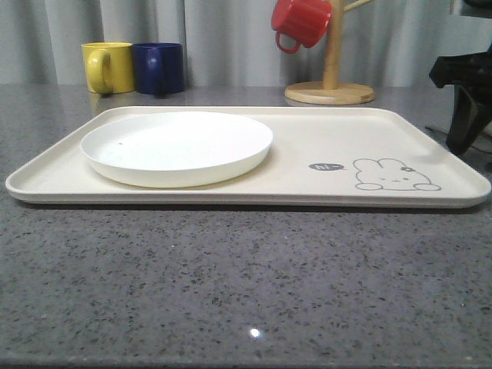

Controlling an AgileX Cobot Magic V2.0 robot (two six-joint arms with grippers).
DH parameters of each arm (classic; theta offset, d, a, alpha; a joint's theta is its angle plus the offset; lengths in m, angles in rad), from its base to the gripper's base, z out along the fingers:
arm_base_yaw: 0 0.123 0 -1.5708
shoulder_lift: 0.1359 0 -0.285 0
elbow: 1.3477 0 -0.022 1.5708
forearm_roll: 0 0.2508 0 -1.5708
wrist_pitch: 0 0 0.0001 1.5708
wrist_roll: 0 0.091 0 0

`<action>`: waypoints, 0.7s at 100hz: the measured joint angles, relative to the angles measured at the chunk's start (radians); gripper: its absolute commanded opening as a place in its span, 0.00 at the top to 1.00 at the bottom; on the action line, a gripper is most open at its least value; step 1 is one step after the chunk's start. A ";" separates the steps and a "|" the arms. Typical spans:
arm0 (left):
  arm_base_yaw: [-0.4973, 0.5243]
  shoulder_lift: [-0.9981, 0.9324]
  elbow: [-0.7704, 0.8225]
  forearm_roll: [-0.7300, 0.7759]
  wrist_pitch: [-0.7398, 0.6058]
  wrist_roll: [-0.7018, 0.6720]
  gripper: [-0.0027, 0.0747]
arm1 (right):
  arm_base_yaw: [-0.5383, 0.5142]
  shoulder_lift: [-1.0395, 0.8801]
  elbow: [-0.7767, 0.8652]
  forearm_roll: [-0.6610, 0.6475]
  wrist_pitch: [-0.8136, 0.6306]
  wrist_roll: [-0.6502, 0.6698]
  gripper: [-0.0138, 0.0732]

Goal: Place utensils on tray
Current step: 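Move the right gripper down onto the metal fork and grasp it, then carry the fork onto the tray beside the plate with the right gripper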

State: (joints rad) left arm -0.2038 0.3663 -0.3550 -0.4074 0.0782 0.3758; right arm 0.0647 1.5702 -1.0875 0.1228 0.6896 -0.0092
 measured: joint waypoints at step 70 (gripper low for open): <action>0.000 0.000 0.000 0.000 0.000 0.000 0.99 | 0.011 -0.001 -0.162 -0.002 0.137 0.022 0.80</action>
State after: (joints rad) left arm -0.2038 0.3663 -0.3550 -0.4074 0.0782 0.3758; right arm 0.0754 1.5689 -1.2491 0.1210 0.8265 0.0123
